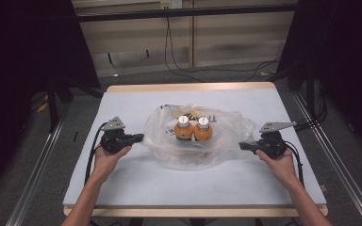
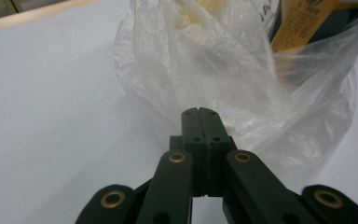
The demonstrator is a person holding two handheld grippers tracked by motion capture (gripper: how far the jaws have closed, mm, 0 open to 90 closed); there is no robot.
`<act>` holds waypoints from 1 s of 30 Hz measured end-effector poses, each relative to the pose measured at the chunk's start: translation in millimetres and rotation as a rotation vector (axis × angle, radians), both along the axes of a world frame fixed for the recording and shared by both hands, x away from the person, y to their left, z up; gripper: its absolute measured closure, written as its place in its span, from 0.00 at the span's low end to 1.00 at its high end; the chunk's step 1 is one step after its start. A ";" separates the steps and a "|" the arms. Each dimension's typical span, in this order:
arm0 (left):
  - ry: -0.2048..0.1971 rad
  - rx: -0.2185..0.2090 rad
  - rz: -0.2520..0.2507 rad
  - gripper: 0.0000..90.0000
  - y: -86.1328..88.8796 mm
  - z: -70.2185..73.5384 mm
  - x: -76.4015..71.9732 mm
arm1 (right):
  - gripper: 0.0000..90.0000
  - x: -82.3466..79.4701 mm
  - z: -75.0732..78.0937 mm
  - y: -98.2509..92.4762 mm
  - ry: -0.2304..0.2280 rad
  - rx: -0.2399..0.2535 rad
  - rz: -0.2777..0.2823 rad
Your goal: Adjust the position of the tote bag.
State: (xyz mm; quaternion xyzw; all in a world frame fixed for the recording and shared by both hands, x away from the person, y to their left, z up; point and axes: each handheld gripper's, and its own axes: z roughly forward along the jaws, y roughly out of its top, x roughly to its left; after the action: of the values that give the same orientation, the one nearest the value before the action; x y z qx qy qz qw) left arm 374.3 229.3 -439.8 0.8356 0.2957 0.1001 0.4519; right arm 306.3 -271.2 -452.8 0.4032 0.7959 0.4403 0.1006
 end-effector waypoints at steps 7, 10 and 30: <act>0.037 0.040 -0.005 1.00 -1.4 -8.8 2.2 | 1.00 4.9 -9.0 1.5 0.033 -0.044 0.006; 0.057 0.059 -0.015 1.00 -3.4 -13.9 1.7 | 1.00 6.4 -11.2 0.4 0.037 -0.050 0.007; 0.126 0.155 -0.058 1.00 -9.5 -35.4 -1.1 | 0.96 3.6 -32.1 1.1 0.065 -0.110 0.019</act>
State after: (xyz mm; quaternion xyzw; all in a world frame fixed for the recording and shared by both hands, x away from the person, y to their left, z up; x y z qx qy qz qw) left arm 373.2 219.8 -475.2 0.8809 0.2907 0.0570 0.3691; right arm 309.9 -270.1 -484.9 0.4035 0.8255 0.3835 0.0926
